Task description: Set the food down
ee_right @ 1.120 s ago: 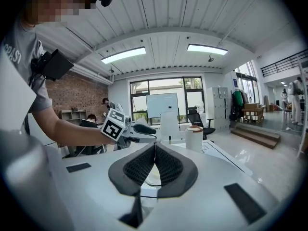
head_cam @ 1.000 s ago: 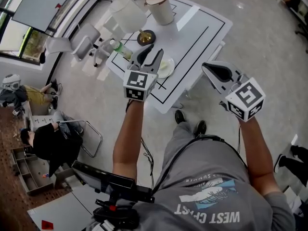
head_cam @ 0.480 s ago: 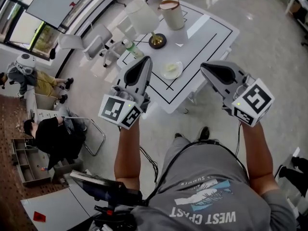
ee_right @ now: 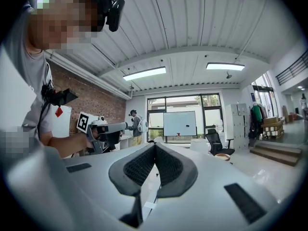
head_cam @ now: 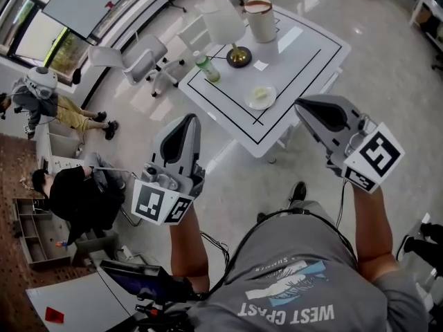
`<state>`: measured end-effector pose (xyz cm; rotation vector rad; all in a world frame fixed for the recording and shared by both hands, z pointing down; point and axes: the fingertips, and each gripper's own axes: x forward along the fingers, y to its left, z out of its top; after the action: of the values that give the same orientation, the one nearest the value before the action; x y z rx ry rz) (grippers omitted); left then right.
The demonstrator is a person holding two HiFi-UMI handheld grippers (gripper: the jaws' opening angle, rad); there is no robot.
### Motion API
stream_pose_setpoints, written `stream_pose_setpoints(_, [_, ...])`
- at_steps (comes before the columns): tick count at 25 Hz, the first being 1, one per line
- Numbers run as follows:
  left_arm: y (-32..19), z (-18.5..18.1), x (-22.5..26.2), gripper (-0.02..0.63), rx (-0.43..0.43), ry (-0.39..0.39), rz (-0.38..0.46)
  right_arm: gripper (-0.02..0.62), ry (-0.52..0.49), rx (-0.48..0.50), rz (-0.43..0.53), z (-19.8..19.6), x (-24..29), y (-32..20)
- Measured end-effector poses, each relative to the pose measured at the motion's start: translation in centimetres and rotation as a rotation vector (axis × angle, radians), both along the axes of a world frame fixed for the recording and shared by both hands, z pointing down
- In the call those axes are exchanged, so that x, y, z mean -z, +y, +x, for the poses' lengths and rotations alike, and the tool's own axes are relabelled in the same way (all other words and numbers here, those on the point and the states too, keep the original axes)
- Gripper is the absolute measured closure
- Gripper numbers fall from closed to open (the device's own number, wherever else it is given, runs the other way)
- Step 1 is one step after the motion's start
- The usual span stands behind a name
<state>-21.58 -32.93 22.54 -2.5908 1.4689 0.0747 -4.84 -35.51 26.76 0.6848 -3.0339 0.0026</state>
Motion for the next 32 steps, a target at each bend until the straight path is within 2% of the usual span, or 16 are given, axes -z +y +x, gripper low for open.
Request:
stream_pose_setpoints(7, [7.9,-4.4,0.4,0.598,-0.011,0.023,0.004,0.589,-0.012,-0.034,-0.008,-3.9,0.8,7.2])
stream_pose_setpoints(13, [13.5,-5.3,0.5,0.598,-0.062,0.024,0.009,0.589,-0.016,-0.072,0.000,-4.8,1.5,13.4])
stream_pose_setpoints(22, [18.3,-2.1,0.4,0.598,-0.112,0.042,0.020,0.589,-0.013,-0.102,0.011,-2.0,2.7,20.2])
stream_pose_setpoints(27, [19.4,-0.5,0.1,0.598,-0.082,0.041,0.022,0.589,-0.007,-0.054,0.007,-1.2,2.1,21.7])
stream_pose_setpoints(32, [20.8,3.4,-0.8,0.598,-0.079,0.044,-0.004,0.589,0.008,-0.010,-0.007,1.0,1.6,23.8])
